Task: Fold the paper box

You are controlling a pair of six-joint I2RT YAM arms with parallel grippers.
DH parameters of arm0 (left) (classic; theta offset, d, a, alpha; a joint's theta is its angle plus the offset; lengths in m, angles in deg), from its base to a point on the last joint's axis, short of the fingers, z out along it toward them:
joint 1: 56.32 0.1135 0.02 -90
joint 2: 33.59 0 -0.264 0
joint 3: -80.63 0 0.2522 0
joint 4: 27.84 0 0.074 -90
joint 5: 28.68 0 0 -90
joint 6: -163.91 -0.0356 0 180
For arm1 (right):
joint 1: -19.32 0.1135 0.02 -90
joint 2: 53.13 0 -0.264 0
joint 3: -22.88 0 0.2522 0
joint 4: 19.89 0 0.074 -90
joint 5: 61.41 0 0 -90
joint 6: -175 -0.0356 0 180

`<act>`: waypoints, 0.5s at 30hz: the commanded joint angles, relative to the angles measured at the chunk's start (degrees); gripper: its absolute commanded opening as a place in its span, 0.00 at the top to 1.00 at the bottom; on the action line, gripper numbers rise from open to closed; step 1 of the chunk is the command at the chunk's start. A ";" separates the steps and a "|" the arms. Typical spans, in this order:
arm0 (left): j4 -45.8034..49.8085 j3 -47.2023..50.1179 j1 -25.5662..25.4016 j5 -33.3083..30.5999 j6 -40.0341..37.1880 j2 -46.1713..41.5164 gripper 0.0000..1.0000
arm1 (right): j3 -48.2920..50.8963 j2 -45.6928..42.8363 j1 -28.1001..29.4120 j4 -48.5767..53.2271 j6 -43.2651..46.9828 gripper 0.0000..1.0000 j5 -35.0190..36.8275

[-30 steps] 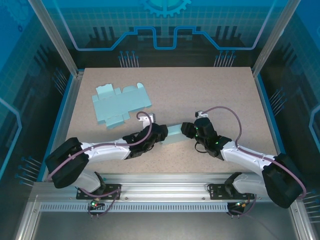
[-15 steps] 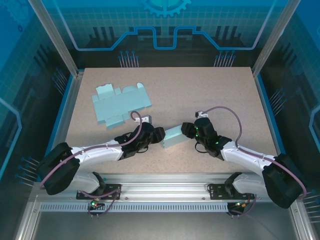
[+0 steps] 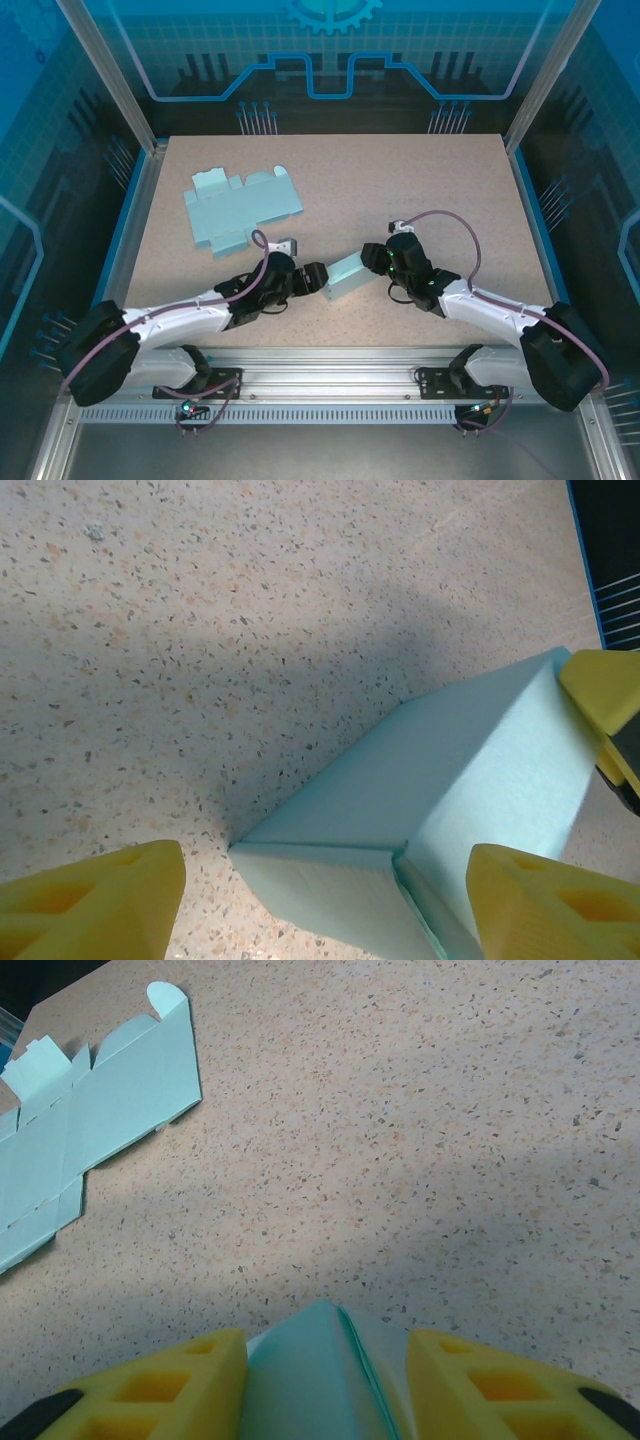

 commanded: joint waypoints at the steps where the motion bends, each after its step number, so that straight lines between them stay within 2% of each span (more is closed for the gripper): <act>1: 3.06 0.47 0.78 2.69 -2.20 -3.34 0.24 | 1.93 2.69 0.05 11.70 0.59 0.55 1.46; 7: 4.09 -0.27 0.75 6.90 -2.88 -4.22 0.18 | 1.51 2.69 0.11 12.02 0.76 0.55 1.46; 15: 3.43 -1.47 0.80 8.92 -3.15 0.53 0.21 | 1.54 2.08 0.18 12.36 0.77 0.55 1.64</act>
